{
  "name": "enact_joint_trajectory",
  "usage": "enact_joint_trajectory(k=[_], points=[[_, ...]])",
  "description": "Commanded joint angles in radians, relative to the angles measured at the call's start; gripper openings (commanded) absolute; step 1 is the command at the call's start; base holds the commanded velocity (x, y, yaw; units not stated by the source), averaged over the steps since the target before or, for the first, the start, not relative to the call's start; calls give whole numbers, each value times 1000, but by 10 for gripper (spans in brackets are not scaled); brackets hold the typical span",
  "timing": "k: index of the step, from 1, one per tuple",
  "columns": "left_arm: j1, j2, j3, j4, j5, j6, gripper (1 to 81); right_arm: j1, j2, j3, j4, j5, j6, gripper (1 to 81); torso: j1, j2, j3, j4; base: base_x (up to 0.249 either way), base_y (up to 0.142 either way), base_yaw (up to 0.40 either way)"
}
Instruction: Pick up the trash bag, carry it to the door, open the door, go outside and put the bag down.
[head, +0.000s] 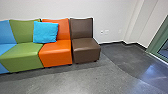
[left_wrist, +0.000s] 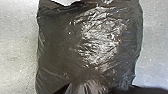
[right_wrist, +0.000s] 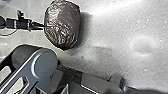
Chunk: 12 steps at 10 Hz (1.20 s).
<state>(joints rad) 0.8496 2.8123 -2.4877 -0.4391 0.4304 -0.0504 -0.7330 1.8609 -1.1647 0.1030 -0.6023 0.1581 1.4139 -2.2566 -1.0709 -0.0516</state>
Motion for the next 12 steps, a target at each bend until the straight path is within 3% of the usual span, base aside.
enact_joint_trajectory(k=[1,2,4,5,6,7,8,9,12], points=[[-148,-10,3,-32,76,0,811,92,-47,19,29,-57,1,811,63,-97,-91,1,0,0,0],[-164,-8,3,-30,76,-2,811,95,-47,19,29,-57,1,811,85,-133,-31,-3,0,0,0],[-194,-8,-2,-29,93,-2,811,102,-46,22,29,-60,3,811,121,-188,-69,-4,0,0,0],[-200,-8,-4,-30,93,-2,811,102,-43,21,29,-60,6,811,74,-118,-78,-4,0,0,0],[-192,-8,-4,-27,93,0,811,102,-36,21,27,-60,15,811,96,-152,-82,-4,0,0,0],[-175,-5,-4,-26,91,0,811,102,-33,21,27,-59,15,811,110,-179,-171,-27,0,0,0],[-157,-2,-4,-24,82,0,811,102,-27,19,29,-59,17,811,113,-187,-182,-26,0,0,0],[-149,4,-5,-23,79,1,811,109,-21,17,29,-60,18,811,117,-197,-200,-9,0,0,0],[-143,41,-63,-21,76,1,811,134,-18,25,27,-89,38,811,121,-201,-297,-10,0,0,0]])
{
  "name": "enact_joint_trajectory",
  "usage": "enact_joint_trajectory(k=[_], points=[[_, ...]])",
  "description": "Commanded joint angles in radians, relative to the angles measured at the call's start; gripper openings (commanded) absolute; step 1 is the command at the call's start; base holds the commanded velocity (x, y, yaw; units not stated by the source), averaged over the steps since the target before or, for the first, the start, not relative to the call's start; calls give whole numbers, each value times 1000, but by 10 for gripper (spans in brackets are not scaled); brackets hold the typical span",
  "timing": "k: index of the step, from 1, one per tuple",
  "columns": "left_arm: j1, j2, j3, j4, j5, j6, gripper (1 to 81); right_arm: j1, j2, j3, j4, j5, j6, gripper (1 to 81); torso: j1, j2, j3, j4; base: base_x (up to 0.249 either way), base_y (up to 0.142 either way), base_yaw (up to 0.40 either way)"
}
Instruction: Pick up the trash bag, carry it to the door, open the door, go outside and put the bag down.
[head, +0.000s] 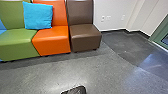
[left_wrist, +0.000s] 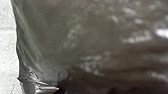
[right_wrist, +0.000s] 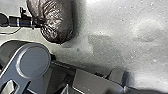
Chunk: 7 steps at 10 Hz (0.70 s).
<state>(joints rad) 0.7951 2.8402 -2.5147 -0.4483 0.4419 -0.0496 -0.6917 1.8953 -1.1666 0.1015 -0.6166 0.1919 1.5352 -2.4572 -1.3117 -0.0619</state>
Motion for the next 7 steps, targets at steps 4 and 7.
enact_joint_trajectory(k=[4,7], points=[[-86,71,-136,-9,63,10,811,96,-40,22,29,-88,6,811,1,0,-44,0,0,0,0],[-78,70,-147,-9,64,11,811,94,-40,26,27,-88,4,811,1,0,-42,0,0,0,0]])
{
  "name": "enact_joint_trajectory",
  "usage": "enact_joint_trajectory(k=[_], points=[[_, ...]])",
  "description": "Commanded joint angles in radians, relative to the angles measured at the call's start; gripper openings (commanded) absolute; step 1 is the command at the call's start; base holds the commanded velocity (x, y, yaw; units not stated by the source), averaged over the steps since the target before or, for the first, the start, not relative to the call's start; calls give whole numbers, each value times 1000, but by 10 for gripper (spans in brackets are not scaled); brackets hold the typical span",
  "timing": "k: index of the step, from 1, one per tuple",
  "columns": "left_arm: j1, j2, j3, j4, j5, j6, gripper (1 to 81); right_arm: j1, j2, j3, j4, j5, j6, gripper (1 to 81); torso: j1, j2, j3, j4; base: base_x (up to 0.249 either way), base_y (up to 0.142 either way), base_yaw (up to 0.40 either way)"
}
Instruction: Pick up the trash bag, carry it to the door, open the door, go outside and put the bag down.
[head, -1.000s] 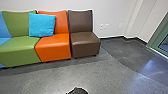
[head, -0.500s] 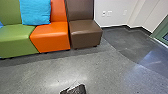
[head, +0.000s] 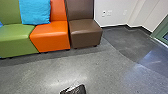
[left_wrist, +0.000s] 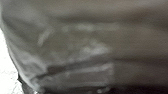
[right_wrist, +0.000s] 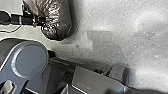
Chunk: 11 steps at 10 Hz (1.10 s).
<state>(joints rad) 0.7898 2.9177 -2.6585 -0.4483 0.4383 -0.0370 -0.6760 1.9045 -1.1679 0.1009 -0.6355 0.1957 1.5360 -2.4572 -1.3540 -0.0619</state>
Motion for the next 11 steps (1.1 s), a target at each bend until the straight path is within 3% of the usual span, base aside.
enact_joint_trajectory(k=[1,2,6,7,11], points=[[-73,-9,-2,-10,68,0,811,77,-48,28,28,-69,1,811,0,0,0,0,0,0,0],[-73,-11,0,-10,68,0,10,75,-48,27,23,-69,1,811,0,0,0,0,0,0,0],[-50,-15,0,-9,69,0,10,63,-48,21,16,-69,1,811,0,0,0,0,0,0,0],[-45,-18,2,-12,72,0,10,63,-45,18,16,-69,1,811,-64,100,0,0,0,0,0],[-39,-58,65,-4,83,14,10,32,-26,-5,16,-65,-1,811,-106,169,0,0,0,0,0]])
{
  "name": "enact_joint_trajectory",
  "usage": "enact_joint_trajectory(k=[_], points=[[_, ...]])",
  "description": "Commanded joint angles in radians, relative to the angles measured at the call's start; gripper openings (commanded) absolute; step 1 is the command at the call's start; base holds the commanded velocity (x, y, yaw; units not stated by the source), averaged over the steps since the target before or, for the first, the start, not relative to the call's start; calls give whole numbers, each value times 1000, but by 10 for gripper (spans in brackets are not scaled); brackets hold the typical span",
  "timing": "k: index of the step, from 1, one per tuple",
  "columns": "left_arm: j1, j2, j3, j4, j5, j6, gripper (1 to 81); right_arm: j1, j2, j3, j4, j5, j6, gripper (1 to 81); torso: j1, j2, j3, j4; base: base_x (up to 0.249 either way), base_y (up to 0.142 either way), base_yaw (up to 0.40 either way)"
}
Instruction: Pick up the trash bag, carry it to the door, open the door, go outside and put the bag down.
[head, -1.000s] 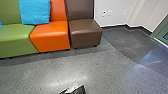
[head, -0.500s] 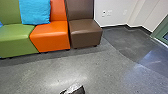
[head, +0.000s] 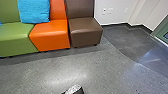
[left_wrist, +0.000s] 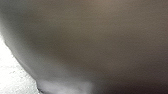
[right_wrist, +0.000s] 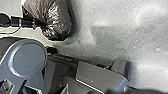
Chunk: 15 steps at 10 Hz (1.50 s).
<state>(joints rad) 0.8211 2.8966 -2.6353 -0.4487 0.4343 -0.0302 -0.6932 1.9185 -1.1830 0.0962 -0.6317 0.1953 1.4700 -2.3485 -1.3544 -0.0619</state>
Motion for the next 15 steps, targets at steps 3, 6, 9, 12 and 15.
enact_joint_trajectory(k=[3,6,9,12,15], points=[[-64,-106,138,-25,86,3,10,-24,6,-49,22,-39,-10,811,-107,168,30,0,0,0,0],[-56,-109,141,-42,89,3,10,-116,79,-140,23,27,-13,811,-168,271,132,0,0,0,0],[-40,-123,146,-36,178,10,10,-191,159,-234,22,79,-16,811,-233,370,232,0,0,0,0],[22,-152,146,-31,173,46,10,-254,200,-300,22,133,-34,811,-299,472,334,0,0,0,0],[72,-170,146,-31,167,67,10,-283,240,-340,22,139,-50,811,-366,574,439,0,0,0,0]])
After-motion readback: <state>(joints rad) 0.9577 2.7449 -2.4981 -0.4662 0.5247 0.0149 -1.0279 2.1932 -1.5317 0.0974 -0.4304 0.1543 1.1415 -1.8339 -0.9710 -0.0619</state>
